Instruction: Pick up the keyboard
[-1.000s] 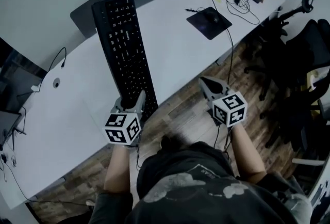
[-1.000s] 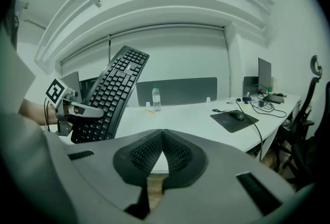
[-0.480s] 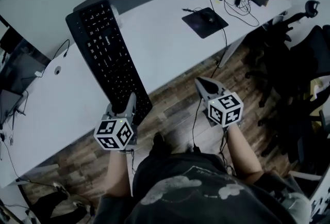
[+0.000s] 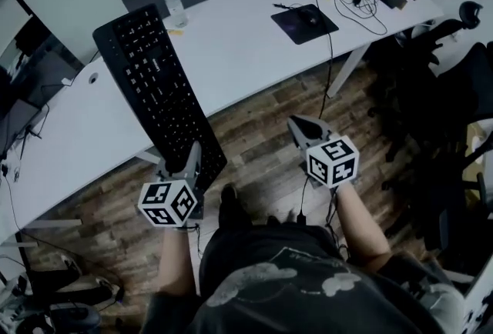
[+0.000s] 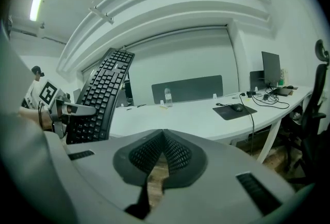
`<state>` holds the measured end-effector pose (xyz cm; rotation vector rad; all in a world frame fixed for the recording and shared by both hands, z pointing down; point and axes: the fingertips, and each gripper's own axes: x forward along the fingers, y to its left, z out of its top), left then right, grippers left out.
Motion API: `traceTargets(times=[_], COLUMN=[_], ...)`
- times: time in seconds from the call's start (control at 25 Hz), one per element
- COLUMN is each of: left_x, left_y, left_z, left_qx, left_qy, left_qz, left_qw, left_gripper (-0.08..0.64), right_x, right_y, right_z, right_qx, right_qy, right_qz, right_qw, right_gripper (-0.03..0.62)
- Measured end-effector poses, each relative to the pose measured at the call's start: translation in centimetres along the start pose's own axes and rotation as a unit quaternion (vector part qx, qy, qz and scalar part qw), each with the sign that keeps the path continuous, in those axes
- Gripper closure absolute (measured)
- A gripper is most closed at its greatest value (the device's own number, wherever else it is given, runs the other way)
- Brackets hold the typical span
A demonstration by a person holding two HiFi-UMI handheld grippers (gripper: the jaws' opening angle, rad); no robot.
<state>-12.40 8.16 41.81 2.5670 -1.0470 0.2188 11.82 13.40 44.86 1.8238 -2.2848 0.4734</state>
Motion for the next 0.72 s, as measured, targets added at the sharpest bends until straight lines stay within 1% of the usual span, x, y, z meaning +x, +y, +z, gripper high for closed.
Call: traceTargets(times=[0.08,0.24,0.32,0.4,0.48,0.6,0.72], left_x=[-0.3,0.0,-0.8,-2.8,-4.7,-5.8,-6.3], left_y=[-0.5,-0.1,-1.1,-3.7,-6.0,-6.9,-7.0], left_z=[0.1,0.1,-0.3,-1.4,-3.3,-5.7,-6.8], left_qx=[-0.004,-0.01,-0.014,-0.018,-0.025,-0.034,-0.035], left_qy=[0.003,0.004,0.004,0.005,0.008,0.009,0.009], left_qz=[-0.001,-0.009,-0.015,-0.019,-0.021,-0.026,-0.031], left_qw=[1.0,0.9999,0.9998,0.9996,0.9994,0.999,0.9988], left_gripper=[0.476,0.476,0.476,0.476,0.476,0.476,0.476], right_x=[-0.4,0.4,-0.5,-3.3,-5.8,-6.8,-6.7], right_y=[-0.1,-0.2,-0.1,0.2,0.6,1.2,1.7], right_z=[0.3,0.3,0.0,-0.9,-2.4,-4.4,-5.4], right_qx=[0.007,0.016,0.018,0.023,0.027,0.026,0.024], right_qy=[0.001,0.006,0.005,0.001,-0.001,0.0,0.001], right_qz=[0.002,-0.001,0.001,0.006,0.013,0.02,0.027], right_qw=[1.0,1.0,1.0,1.0,1.0,0.999,0.999], right_gripper=[0.592,0.591,0.592,0.592,0.591,0.592,0.592])
